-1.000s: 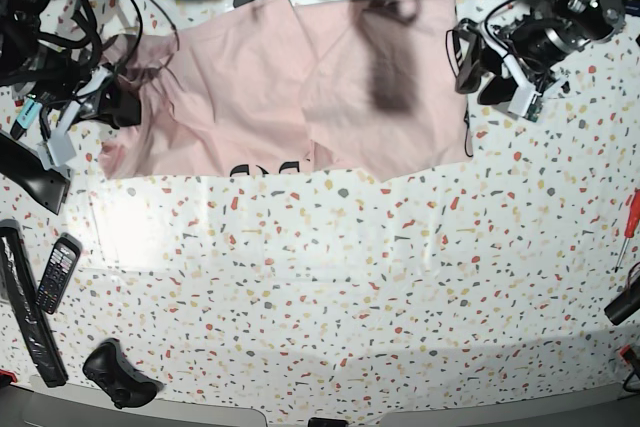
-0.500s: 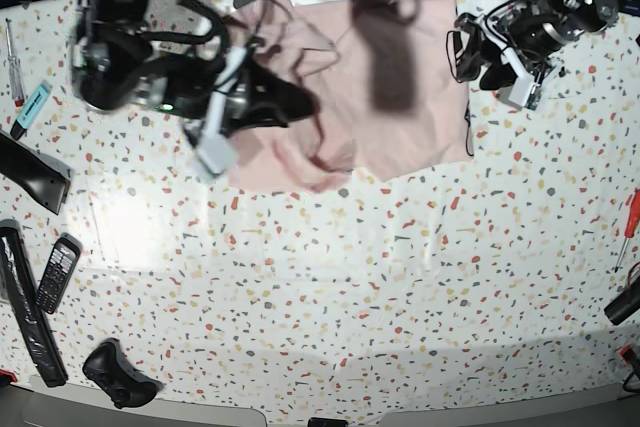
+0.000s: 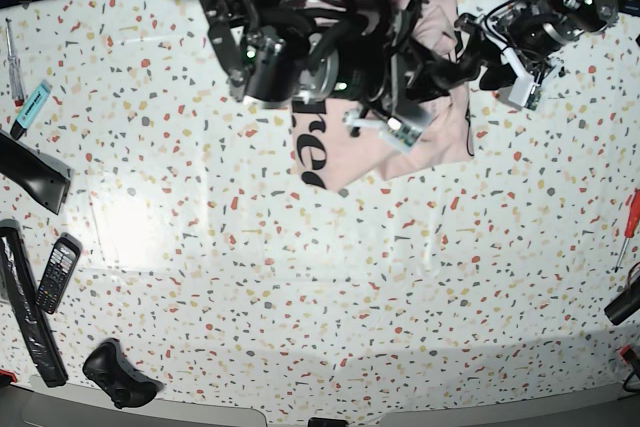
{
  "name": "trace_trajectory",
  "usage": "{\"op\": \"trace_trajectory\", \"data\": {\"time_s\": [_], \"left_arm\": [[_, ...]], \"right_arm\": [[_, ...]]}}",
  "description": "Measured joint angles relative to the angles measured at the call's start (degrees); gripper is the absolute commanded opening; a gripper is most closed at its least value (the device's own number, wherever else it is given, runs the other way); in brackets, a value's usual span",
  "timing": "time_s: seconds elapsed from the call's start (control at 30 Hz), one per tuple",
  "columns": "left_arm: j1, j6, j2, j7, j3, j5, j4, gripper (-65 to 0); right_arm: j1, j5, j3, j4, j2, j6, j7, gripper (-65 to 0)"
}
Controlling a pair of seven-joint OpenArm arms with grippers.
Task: Fold the T-shirt properly
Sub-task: 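Grasp the folded shirt with both grippers and fold it in half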
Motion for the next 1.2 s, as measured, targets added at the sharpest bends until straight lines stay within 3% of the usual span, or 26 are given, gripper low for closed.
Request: {"op": "trace_trajectory", "data": {"time_s": [0.17, 0.37, 0.47, 0.53, 0.63, 0.73, 0.87, 1.1, 1.2], "left_arm": [[0.0, 0.0, 0.0, 0.0, 0.0, 0.0, 0.0, -41.3], [0.0, 0.0, 0.0, -0.2, 0.0, 0.0, 0.0, -41.4], [0.0, 0.0, 0.0, -0.6, -0.6, 0.1, 0.0, -41.4], [0.0, -0.1, 0.0, -0.7, -2.0, -1.6, 0.0, -41.4], [-0.3, 0.0, 0.2, -1.3, -5.4, -2.8, 0.0, -41.4], [-0.2, 0.0, 0.3, -1.4, -11.0, -6.9, 0.1, -41.4], [-0.2, 0.4, 0.1, -0.2, -18.1, -13.5, 0.1, -42.0], [-0.1, 0.4, 0.3, 7.4, -19.9, -22.8, 1.5, -43.5], [0.0, 0.3, 0.3, 8.4, -19.9, -24.4, 3.6, -47.1]], "right_arm": [[0.9, -0.4, -2.0, -7.4, -2.8, -0.2, 1.7, -65.0], [5.5, -0.3, -5.0, -15.6, -2.6, -0.3, 3.2, -65.0], [6.2, 0.2, -6.2, -15.8, -2.6, -0.3, 3.1, -50.3], [6.7, 3.9, -6.2, -15.9, -2.3, -0.5, 2.9, -43.6], [7.3, 12.3, -6.5, -15.9, -2.4, -0.3, 2.3, -42.7], [9.3, 13.5, -6.7, -15.8, -2.8, 0.1, -1.9, -42.7], [13.1, 11.7, -6.1, -12.6, -2.7, 0.2, -5.3, -42.7], [15.6, -5.5, 0.3, -5.8, -2.8, -0.7, -7.7, -43.0], [15.7, -7.3, 4.5, -5.8, -2.4, -0.7, -7.9, -49.1]]}}
